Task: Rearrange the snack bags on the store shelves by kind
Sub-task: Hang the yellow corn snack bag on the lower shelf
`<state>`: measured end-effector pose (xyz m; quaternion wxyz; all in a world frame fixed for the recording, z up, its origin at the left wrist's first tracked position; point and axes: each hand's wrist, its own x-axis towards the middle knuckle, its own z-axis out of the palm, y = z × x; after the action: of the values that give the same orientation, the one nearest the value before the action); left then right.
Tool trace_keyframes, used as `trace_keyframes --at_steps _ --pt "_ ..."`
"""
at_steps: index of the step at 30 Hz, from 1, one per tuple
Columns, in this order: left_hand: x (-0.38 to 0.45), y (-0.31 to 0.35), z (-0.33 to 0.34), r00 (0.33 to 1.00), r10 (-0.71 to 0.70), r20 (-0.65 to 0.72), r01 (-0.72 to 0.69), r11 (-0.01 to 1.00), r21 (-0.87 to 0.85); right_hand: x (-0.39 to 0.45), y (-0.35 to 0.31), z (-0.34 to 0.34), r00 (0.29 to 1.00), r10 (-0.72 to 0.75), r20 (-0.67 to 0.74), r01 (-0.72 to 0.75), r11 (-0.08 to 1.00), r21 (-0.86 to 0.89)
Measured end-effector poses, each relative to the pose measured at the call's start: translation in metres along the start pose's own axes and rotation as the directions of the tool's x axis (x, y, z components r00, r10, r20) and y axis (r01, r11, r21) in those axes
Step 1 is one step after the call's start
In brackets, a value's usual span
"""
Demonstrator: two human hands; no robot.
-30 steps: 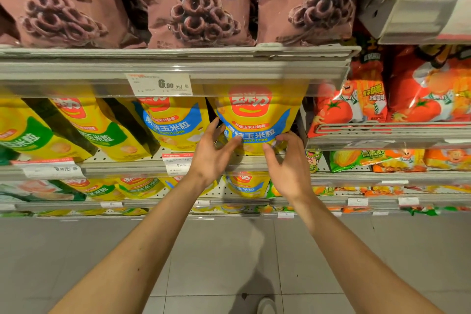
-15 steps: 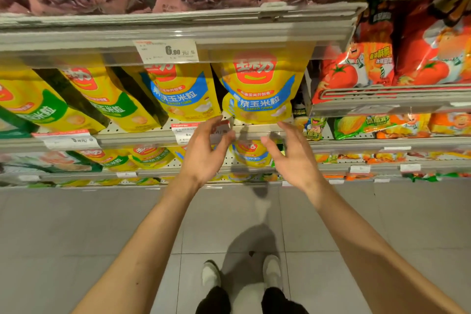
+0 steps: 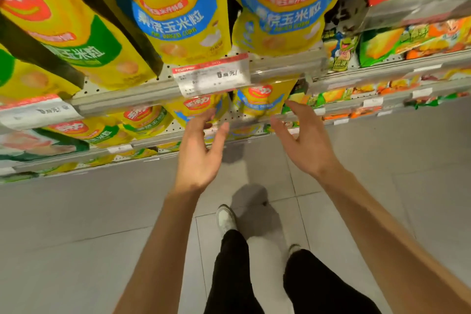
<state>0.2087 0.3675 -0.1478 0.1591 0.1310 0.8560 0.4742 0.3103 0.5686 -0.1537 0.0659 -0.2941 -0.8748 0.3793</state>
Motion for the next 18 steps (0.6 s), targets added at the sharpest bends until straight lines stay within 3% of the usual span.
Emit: trace_keyframes --at_steps 5,9,18 --pt "-0.005 -0.043 0.027 0.997 0.031 -0.065 -0.03 0.999 0.011 0.002 0.049 0.028 0.998 -0.056 -0.012 0.056 0.997 0.045" --pt "0.013 -0.103 0.081 0.976 0.124 -0.178 -0.125 0.992 0.008 0.024 0.119 0.067 0.98 -0.142 -0.141 0.15 0.988 0.048" --pt "0.121 -0.203 0.187 0.889 0.352 -0.292 -0.363 0.932 0.018 0.116 0.228 0.165 0.847 -0.324 -0.421 0.343 0.939 -0.033"
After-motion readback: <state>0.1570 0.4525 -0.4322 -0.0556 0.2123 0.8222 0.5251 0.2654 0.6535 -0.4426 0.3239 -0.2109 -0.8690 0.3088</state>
